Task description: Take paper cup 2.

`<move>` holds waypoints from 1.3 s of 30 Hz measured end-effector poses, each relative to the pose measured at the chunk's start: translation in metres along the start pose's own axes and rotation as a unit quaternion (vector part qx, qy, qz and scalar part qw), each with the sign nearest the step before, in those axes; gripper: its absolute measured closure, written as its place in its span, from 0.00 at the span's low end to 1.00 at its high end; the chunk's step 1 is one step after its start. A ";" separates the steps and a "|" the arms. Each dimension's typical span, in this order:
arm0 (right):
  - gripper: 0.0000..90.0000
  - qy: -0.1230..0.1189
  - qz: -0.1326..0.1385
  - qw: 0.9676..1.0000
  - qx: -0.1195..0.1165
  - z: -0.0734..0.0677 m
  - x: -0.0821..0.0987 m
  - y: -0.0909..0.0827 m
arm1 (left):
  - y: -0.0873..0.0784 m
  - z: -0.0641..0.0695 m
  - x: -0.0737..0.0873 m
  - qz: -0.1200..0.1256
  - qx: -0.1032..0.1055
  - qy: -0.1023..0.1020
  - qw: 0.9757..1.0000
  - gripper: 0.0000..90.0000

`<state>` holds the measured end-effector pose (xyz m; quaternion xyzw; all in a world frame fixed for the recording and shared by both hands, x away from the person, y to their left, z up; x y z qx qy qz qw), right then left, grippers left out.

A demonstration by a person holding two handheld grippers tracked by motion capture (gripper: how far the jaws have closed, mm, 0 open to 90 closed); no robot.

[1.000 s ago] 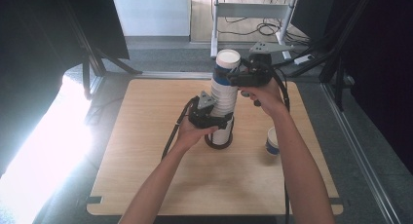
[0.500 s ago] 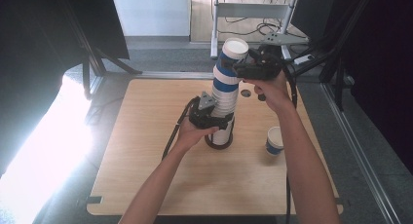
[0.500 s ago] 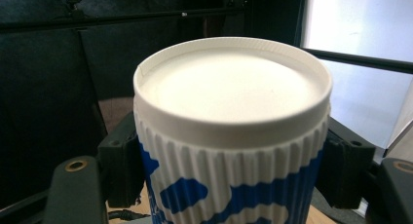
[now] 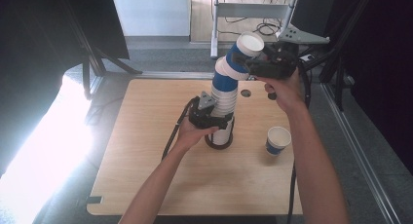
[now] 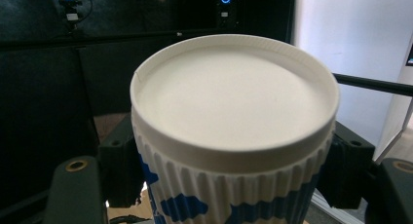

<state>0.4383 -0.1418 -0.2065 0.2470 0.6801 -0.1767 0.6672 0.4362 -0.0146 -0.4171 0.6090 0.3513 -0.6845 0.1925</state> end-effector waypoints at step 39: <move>0.29 -0.007 -0.019 1.000 0.006 -0.001 0.058 -0.081 | -0.004 0.002 -0.003 0.001 -0.012 -0.013 1.000 0.11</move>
Point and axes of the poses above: each handheld gripper's, and its own axes: y roughly forward along the jaws, x roughly out of its underside, z roughly to its right, the point moved 6 cm from there along y, roughly forward along the jaws, and after that the axes turned 10 degrees about z, right-handed, at the moved point
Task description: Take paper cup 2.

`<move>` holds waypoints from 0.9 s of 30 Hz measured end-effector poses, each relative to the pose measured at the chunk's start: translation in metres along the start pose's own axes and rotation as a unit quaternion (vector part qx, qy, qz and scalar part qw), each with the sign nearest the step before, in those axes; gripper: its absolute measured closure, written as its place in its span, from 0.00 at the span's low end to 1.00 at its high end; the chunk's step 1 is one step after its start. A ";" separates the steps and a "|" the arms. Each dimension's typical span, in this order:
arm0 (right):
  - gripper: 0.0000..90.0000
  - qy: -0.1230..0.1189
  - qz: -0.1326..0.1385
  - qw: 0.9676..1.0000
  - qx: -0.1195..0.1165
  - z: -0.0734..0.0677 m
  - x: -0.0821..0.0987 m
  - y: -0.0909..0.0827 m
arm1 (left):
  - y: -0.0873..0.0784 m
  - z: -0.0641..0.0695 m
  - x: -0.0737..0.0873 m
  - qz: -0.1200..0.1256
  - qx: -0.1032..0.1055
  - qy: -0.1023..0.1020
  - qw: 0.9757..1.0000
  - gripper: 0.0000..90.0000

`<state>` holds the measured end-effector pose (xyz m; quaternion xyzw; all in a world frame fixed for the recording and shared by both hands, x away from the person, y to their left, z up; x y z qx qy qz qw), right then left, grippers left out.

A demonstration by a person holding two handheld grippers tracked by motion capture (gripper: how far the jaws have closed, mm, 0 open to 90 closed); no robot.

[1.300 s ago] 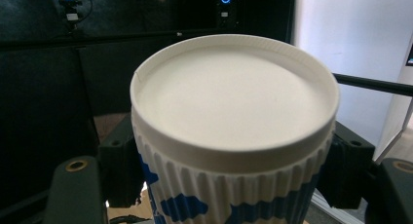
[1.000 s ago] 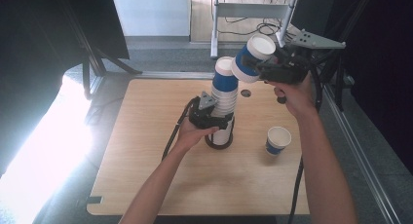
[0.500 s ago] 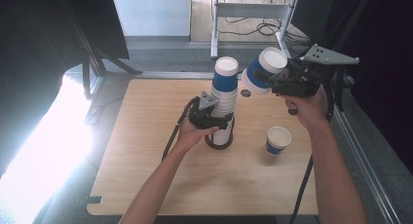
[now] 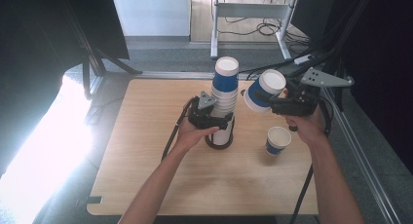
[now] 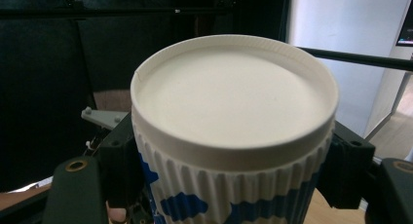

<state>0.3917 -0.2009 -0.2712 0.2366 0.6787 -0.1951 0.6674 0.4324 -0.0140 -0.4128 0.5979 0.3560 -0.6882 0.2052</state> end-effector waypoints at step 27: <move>0.29 0.035 -0.038 0.998 -0.036 -0.030 0.087 0.006 | -0.066 0.003 0.041 0.027 0.036 -0.011 0.999 0.10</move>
Point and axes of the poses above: each handheld gripper's, and its own axes: y roughly forward along the jaws, x roughly out of its underside, z roughly to its right, the point moved 6 cm from there along y, roughly forward along the jaws, and after that the axes turned 10 degrees about z, right-handed, at the moved point
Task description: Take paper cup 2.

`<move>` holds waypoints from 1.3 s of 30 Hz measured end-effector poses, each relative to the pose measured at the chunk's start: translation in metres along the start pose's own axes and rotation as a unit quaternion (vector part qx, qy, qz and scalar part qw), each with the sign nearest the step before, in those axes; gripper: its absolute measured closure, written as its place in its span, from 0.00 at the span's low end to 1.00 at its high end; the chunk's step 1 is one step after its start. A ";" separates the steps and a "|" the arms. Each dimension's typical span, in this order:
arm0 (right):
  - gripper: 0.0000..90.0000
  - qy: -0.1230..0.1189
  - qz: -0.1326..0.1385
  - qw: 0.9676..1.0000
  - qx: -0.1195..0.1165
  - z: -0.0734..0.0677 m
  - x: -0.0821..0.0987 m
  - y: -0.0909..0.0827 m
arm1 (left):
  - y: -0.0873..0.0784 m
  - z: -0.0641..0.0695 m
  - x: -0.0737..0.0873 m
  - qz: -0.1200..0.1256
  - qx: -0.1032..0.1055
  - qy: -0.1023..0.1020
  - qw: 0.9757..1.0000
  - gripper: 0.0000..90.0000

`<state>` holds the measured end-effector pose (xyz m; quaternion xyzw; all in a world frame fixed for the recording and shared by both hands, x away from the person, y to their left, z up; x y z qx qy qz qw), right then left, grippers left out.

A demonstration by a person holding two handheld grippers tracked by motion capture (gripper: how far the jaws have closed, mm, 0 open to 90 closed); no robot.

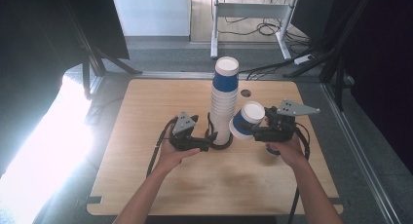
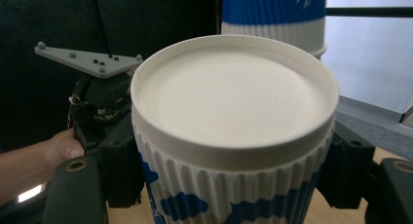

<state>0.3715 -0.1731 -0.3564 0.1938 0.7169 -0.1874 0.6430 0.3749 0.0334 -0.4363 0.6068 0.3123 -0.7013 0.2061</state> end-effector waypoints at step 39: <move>0.28 0.022 -0.061 0.997 -0.028 -0.057 0.113 0.022 | -0.061 0.049 0.074 -0.044 0.076 0.010 0.996 0.06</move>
Point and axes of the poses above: each handheld gripper's, and its own axes: y roughly forward along the jaws, x roughly out of its underside, z roughly to its right, the point moved 6 cm from there along y, roughly forward along the jaws, and after that the axes turned 10 degrees about z, right-handed, at the moved point
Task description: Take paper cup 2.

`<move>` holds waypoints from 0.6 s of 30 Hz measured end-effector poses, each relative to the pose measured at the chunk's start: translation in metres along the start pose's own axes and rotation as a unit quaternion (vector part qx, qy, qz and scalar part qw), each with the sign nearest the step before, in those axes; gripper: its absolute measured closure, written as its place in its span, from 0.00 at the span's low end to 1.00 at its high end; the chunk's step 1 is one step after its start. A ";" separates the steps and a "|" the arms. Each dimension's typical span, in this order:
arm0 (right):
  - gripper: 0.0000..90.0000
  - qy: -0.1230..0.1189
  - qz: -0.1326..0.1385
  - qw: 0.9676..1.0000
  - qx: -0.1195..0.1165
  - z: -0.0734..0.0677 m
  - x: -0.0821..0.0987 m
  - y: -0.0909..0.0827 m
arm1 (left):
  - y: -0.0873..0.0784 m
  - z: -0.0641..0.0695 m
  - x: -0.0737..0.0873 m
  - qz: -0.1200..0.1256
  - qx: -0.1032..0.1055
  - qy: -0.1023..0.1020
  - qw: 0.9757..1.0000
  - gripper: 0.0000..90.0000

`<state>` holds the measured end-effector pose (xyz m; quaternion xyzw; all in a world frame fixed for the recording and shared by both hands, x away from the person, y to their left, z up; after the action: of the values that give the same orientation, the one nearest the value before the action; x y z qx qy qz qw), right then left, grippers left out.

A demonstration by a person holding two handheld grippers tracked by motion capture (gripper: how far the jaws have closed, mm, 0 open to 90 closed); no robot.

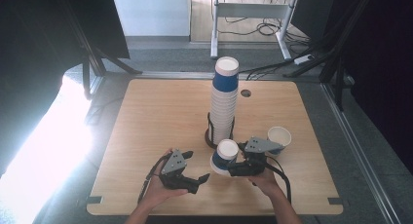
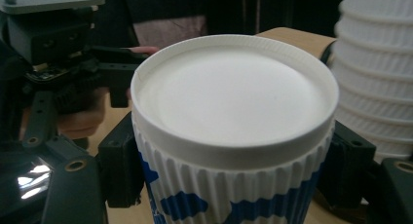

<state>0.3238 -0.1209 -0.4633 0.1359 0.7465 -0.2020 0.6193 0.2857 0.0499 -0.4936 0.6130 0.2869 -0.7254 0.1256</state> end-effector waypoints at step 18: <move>0.28 0.002 0.000 1.000 -0.022 -0.026 0.004 0.018 | 0.028 0.015 -0.005 -0.003 0.011 0.017 1.000 0.06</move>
<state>0.3083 -0.0929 -0.4653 0.1225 0.7520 -0.1847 0.6207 0.2895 0.0180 -0.4952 0.6255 0.2834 -0.7183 0.1117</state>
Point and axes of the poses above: each handheld gripper's, and its own axes: y roughly forward along the jaws, x roughly out of its underside, z roughly to its right, the point moved 6 cm from there along y, roughly forward along the jaws, and after that the axes turned 10 degrees about z, right-handed, at the moved point
